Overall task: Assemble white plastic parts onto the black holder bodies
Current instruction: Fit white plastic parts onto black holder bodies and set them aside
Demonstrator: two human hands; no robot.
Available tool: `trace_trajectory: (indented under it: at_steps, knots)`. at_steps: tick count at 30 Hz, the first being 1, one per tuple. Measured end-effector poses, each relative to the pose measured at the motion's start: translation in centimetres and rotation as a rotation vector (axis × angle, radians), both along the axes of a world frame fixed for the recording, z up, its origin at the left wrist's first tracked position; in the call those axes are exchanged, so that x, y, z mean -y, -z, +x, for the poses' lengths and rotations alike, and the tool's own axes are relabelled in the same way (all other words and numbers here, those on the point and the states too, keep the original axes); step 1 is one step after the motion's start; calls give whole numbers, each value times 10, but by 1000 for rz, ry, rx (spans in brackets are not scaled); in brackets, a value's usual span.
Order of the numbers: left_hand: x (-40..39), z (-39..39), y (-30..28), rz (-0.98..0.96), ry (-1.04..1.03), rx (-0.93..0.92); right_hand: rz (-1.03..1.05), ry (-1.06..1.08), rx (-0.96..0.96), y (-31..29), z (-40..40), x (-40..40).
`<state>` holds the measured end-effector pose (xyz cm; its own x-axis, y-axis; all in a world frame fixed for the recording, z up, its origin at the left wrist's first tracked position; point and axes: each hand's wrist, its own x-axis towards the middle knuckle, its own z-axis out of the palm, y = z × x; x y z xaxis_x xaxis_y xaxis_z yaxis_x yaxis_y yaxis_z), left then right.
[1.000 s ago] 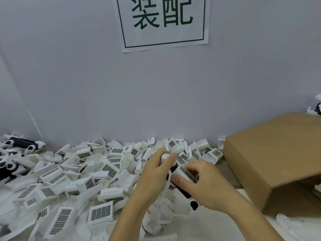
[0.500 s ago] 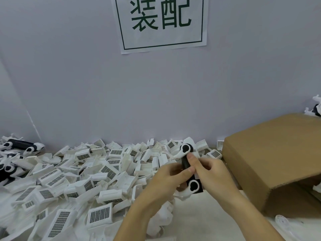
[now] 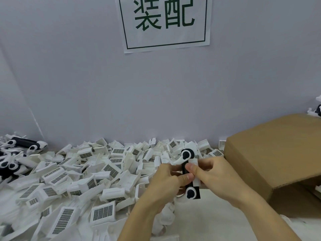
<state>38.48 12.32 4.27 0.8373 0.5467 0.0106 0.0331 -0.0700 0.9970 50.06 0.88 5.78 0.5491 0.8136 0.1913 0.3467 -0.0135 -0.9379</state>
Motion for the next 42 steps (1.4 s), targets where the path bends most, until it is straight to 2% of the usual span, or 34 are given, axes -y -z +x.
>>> trace_trajectory:
  at_steps: [2,7,12,17,19,22,23,25,29,32,35,42]
  knots:
    - [-1,-1,0,5,2,8,12,-6,-9,1,0,0]
    - [-1,-2,2,-2,3,5,57,-83,-192,4,4,4]
    - [3,0,2,60,-61,-16,63,21,-108,8,0,-2]
    - [-2,-4,2,-20,23,-11,105,-170,-261,8,9,11]
    - [1,-3,0,8,-17,-28,93,-122,-168,8,7,9]
    - [-2,-3,1,162,-220,-76,101,166,204,8,11,8]
    - [-6,-4,2,125,-250,-45,125,198,213,7,16,12]
    - [-12,-6,0,-33,-217,60,131,172,100,6,22,19]
    - [-14,-5,-7,-214,-118,190,-2,128,-116,9,22,15]
    - [-13,-6,-9,-284,-168,193,-110,137,-187,2,16,13]
    - [-14,-6,-6,-353,-188,216,-184,74,-384,-15,3,23]
    - [-7,-1,-6,-379,-143,218,-663,-259,-210,-39,-7,81]
